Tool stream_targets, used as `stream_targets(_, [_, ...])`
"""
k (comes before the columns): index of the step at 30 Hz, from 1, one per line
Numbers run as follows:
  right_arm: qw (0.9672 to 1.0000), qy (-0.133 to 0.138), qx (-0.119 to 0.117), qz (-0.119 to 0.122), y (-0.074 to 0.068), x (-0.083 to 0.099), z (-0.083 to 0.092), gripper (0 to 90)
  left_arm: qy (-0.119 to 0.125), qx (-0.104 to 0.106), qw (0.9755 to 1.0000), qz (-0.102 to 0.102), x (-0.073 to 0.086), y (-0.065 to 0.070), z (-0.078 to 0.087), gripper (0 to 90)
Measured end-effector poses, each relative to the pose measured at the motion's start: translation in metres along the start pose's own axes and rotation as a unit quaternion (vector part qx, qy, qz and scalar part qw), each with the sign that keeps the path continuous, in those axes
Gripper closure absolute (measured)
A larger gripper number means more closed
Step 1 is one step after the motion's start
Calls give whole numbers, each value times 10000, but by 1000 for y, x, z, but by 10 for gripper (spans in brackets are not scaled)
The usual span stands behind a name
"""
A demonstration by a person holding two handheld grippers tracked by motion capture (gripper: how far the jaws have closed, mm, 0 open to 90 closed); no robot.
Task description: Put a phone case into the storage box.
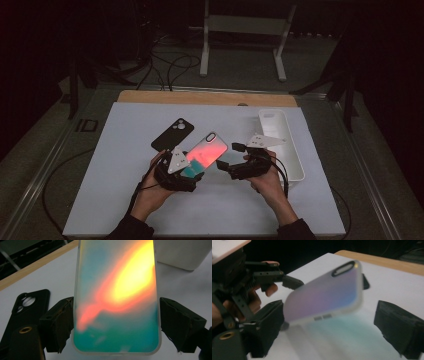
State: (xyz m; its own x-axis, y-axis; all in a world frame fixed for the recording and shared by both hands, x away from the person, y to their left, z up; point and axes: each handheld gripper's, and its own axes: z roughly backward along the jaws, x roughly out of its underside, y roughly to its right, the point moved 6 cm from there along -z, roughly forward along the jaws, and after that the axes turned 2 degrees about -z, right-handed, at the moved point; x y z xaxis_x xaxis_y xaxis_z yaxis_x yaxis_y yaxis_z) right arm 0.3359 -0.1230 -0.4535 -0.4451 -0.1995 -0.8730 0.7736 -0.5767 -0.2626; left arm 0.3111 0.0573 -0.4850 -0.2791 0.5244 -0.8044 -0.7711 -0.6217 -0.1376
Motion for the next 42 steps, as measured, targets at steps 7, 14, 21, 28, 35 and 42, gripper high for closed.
stream_targets(7, [9990, -96, -105, -414, -4, -3, -15, 327, 114, 61, 9999, -67, -7, 8, 3, 171])
stream_targets(14, [9959, -166, -390, -796, -11, -4, -20, 608, 168, 101, 9998, -28, -10, 12, 3, 171])
stream_targets(21, [9934, -138, -761, -845, -21, -9, -22, 815, 66, 80, 9999, -54, -8, 13, -1, 170])
stream_targets(28, [9947, -131, -702, -745, -25, -11, -23, 832, 126, 102, 9999, 10, -8, 12, -1, 166])
stream_targets(35, [9959, -69, -618, -654, -24, -14, -19, 867, 172, 219, 9995, 149, -7, 8, 2, 180])
stream_targets(42, [9968, -49, -628, -490, -22, -14, -13, 866, 227, 559, 9977, 294, -7, 6, 6, 160])
